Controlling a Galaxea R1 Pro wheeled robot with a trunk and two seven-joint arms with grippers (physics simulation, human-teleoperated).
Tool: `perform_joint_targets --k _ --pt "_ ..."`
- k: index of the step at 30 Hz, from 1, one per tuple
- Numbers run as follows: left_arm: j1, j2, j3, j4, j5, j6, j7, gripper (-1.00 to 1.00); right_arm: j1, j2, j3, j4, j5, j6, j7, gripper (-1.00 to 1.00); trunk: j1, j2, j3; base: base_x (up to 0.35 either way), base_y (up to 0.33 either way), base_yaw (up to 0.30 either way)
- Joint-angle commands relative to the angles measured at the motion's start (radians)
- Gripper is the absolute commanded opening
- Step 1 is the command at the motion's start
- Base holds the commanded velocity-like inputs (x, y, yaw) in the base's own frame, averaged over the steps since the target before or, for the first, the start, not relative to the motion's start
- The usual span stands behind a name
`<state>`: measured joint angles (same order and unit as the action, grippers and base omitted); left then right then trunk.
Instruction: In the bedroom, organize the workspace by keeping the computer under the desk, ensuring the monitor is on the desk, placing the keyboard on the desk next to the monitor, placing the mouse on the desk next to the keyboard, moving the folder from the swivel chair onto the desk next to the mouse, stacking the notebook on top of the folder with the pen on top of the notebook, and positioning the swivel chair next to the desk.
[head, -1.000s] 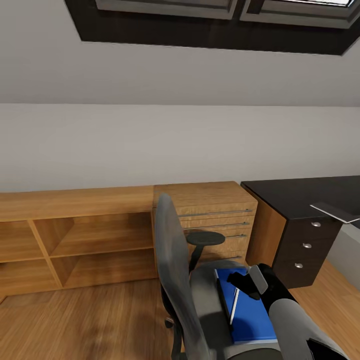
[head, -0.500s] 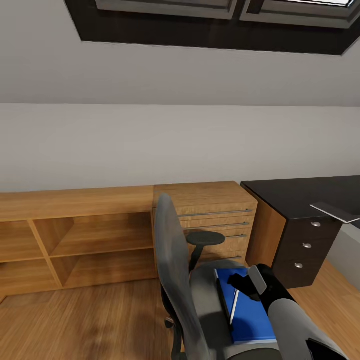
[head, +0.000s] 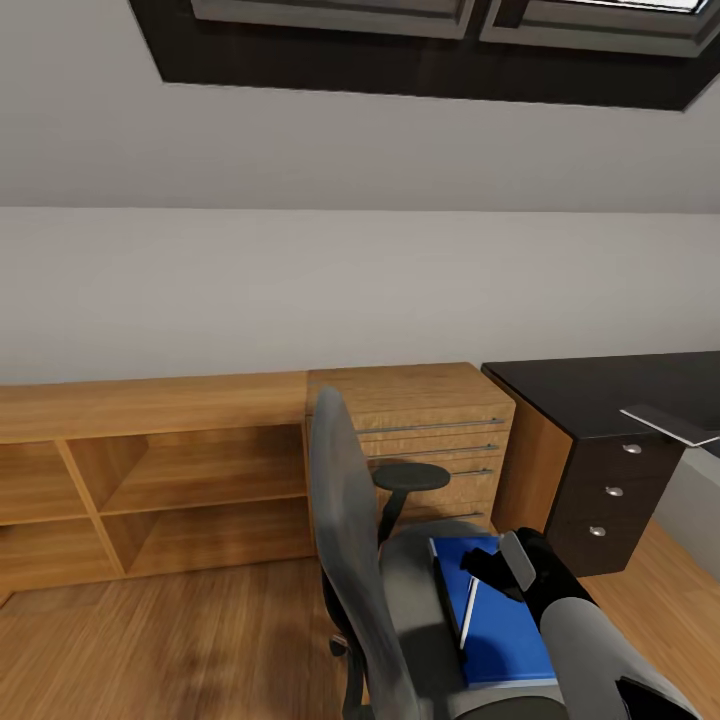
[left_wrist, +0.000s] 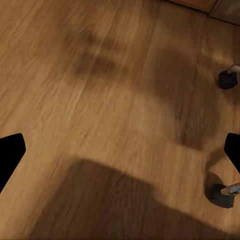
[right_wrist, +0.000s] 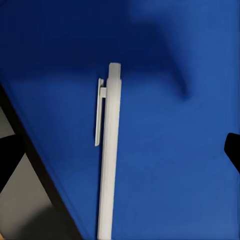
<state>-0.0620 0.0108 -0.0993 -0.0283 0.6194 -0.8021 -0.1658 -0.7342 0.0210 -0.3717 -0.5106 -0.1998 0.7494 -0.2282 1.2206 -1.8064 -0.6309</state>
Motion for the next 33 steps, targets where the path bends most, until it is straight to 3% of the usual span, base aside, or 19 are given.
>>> perform_joint_targets --k 1,19,26,33 --pt "-0.001 0.0 -0.008 0.001 0.011 -0.003 -0.004 1.0 -0.001 0.001 -0.004 -0.002 -0.01 0.002 -0.009 1.0 0.0 -0.001 -0.001 0.0 0.0 0.0" --pt "-0.001 0.003 -0.002 0.001 0.015 -0.003 0.0 1.0 -0.001 0.0 -0.004 -0.002 -0.006 0.002 -0.008 1.0 0.0 -0.001 -0.001 0.0 0.0 0.0" --pt "-0.001 0.003 -0.001 0.001 0.017 -0.003 0.001 1.0 -0.001 0.001 -0.004 -0.002 -0.006 0.002 -0.008 1.0 0.027 -0.05 -0.023 0.0 0.0 0.0" --pt "-0.001 0.003 -0.001 0.001 0.017 -0.003 0.001 1.0 -0.001 0.002 -0.004 -0.002 -0.006 0.002 -0.008 1.0 0.027 -0.05 -0.023 0.0 0.0 0.0"
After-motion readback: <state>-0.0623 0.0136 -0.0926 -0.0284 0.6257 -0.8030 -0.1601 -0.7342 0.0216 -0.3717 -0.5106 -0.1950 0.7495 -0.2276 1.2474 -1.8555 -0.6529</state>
